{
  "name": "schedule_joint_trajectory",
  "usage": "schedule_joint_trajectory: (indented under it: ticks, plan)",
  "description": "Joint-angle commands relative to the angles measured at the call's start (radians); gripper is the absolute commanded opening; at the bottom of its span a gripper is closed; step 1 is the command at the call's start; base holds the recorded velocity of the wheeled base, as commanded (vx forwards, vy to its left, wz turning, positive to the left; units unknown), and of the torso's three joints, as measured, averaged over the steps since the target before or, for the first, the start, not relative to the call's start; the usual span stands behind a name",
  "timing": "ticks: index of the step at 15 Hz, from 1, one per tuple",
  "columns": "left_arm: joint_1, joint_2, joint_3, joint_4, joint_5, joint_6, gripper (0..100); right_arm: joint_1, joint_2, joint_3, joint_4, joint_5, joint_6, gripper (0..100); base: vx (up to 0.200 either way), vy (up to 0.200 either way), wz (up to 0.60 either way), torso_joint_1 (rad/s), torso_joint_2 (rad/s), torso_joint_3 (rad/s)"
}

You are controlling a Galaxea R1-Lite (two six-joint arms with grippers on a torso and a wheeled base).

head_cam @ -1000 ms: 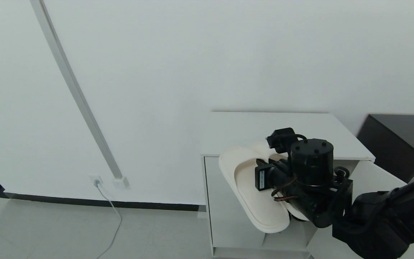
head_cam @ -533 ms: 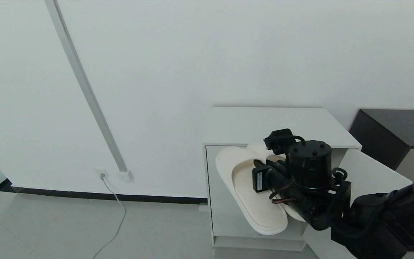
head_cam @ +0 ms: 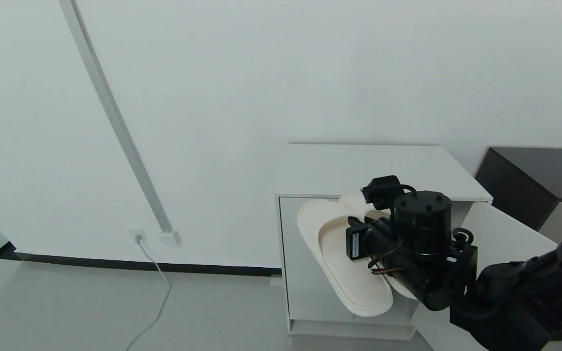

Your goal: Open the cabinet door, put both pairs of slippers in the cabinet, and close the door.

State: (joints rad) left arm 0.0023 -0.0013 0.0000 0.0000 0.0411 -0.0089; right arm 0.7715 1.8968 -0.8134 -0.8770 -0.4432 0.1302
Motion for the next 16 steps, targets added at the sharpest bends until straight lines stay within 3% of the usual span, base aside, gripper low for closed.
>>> schedule_joint_trajectory:
  ticks: [1,3,16]
  plan:
    - [0.001,0.001,0.0,0.0,0.0,0.0,0,0.0,-0.001,0.005,-0.005,0.0,-0.001,0,0.0,0.0,0.0,0.0,0.0,0.0]
    - [0.001,0.001,0.0,0.0,0.0,0.0,0,0.002,-0.001,0.007,-0.007,0.0,-0.001,0,0.0,0.0,0.0,0.0,0.0,0.0]
    - [0.001,0.001,0.0,0.0,0.0,-0.002,0,0.026,-0.016,0.03,-0.008,-0.009,0.0,0,0.0,-0.2,0.0,0.003,0.0,0.004]
